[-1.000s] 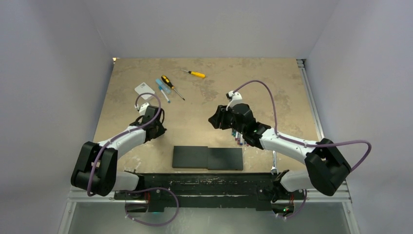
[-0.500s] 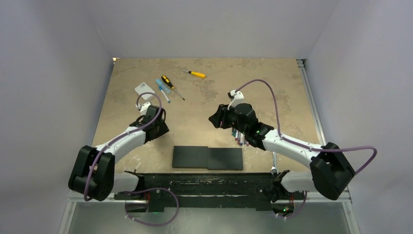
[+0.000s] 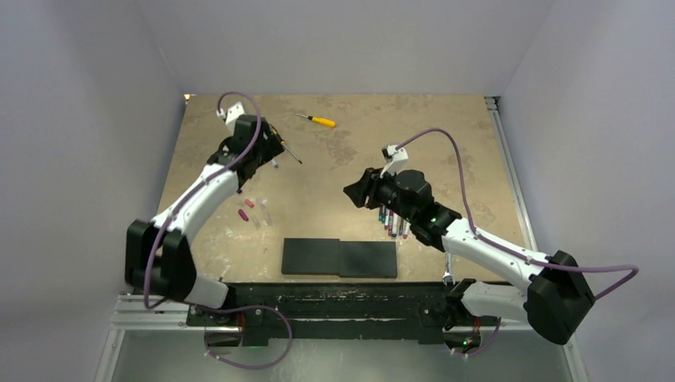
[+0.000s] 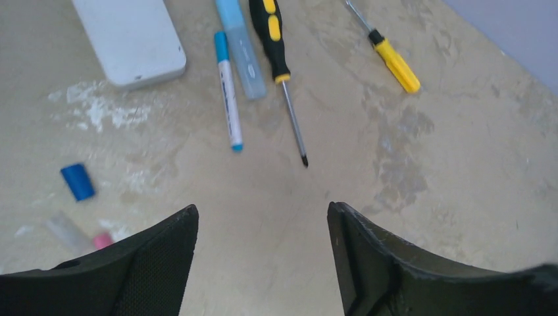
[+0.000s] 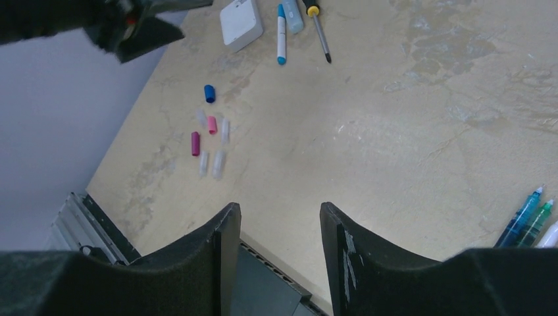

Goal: Open the pen caps

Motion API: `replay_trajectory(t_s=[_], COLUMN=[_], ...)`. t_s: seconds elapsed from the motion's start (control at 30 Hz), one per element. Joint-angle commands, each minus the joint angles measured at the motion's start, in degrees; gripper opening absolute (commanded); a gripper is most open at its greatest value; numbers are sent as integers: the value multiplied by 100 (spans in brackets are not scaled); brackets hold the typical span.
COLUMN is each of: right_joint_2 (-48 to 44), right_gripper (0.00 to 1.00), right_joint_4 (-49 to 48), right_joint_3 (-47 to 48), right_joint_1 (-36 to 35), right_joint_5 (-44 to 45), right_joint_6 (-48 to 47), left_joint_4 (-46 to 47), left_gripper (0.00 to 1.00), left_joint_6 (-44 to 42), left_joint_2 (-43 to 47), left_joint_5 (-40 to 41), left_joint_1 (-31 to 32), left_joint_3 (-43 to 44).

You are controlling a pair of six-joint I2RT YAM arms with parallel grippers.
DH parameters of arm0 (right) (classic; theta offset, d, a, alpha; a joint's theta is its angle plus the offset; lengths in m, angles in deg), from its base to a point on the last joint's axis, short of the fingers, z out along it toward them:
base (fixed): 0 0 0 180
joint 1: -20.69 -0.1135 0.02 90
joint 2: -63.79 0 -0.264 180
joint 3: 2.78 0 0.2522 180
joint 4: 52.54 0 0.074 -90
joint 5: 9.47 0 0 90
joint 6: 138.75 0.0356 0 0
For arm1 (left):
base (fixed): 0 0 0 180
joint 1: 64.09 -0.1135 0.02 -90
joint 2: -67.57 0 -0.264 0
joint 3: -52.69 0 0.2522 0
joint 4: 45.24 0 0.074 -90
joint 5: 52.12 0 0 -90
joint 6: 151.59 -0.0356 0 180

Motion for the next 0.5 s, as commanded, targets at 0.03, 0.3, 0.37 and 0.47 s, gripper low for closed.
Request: replay_trajectory(t_s=[0.03, 0.3, 0.37, 0.47], right_joint_2=[-332, -597, -618, -663], right_gripper=[50, 50, 50, 50], right_joint_4=[84, 115, 141, 225], right_joint_3=[-207, -392, -394, -406], right_joint_1=[-14, -9, -14, -14], right_joint_5=[-100, -102, -225, -395], right_joint_6=[-9, -50, -60, -81], left_joint_4=[112, 109, 114, 149], left_gripper=[66, 52, 48, 47], left_joint_6=[-267, -344, -367, -397], left_joint_2=[-1783, -3007, -3205, -3478], left_joint_5=[178, 163, 125, 79], left_joint_1=[-362, -551, -556, -556], left_joint_3=[1203, 1951, 2058, 2175])
